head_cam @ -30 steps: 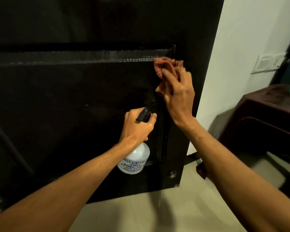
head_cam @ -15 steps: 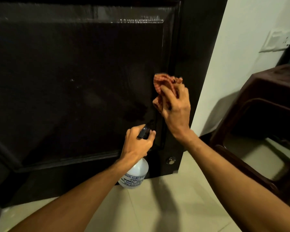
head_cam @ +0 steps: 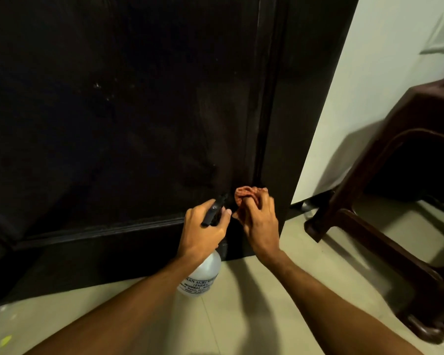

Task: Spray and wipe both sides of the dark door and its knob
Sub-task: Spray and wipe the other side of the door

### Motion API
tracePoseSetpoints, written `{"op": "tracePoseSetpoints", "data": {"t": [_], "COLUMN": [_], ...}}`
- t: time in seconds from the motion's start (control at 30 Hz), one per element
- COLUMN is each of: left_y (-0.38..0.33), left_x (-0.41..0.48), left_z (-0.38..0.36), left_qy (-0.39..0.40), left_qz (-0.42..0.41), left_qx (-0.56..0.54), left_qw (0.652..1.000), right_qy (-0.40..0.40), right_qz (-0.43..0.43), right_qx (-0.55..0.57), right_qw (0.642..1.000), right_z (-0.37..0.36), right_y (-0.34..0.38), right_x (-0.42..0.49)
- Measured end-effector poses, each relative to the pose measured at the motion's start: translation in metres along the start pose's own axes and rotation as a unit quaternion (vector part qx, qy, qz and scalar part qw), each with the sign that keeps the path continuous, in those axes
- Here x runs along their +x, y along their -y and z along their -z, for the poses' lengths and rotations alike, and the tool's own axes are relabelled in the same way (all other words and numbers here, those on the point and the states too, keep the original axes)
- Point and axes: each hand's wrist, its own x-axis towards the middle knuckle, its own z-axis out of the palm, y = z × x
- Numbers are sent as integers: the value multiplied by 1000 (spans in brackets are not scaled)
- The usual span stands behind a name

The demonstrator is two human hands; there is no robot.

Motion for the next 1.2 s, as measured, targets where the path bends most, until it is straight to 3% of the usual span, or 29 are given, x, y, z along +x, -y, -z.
{"op": "tracePoseSetpoints", "data": {"t": [0.2,0.37,0.43,0.5,0.63,0.73,0.8,0.87,0.93,1.07,1.2], "left_y": [33,64,68,75,101,112,118,137,146,159,162], "left_x": [-12,-30,-34,-35,-40,-46,-49,-55,-60,-70,-82], "left_z": [2,11,12,22,60,79,96,130,150,183,209], "left_qy": [-15,-28,-21,-34,-76,-101,-106,-132,-147,-173,-198], "left_qz": [1,3,10,34,95,135,135,154,165,186,193], "left_qx": [1,-1,-3,2,18,17,12,-2,1,36,40], "left_qw": [1000,1000,1000,999,992,985,985,979,975,967,960], "right_qy": [-105,0,-13,-23,47,-26,-98,-117,-83,55,50], "right_qz": [-52,-100,-110,-87,20,-3,-69,-101,-87,27,-7], "right_qx": [56,55,72,90,104,130,122,113,130,154,209], "right_qw": [992,993,991,992,993,991,985,981,984,986,977], "right_z": [-6,-44,-41,-48,-81,-77,-76,-97,-119,-158,-155], "right_y": [11,6,3,18,67,66,65,96,129,208,213], "right_x": [19,-37,-35,-25,-37,-40,-44,-44,-43,-40,-47]}}
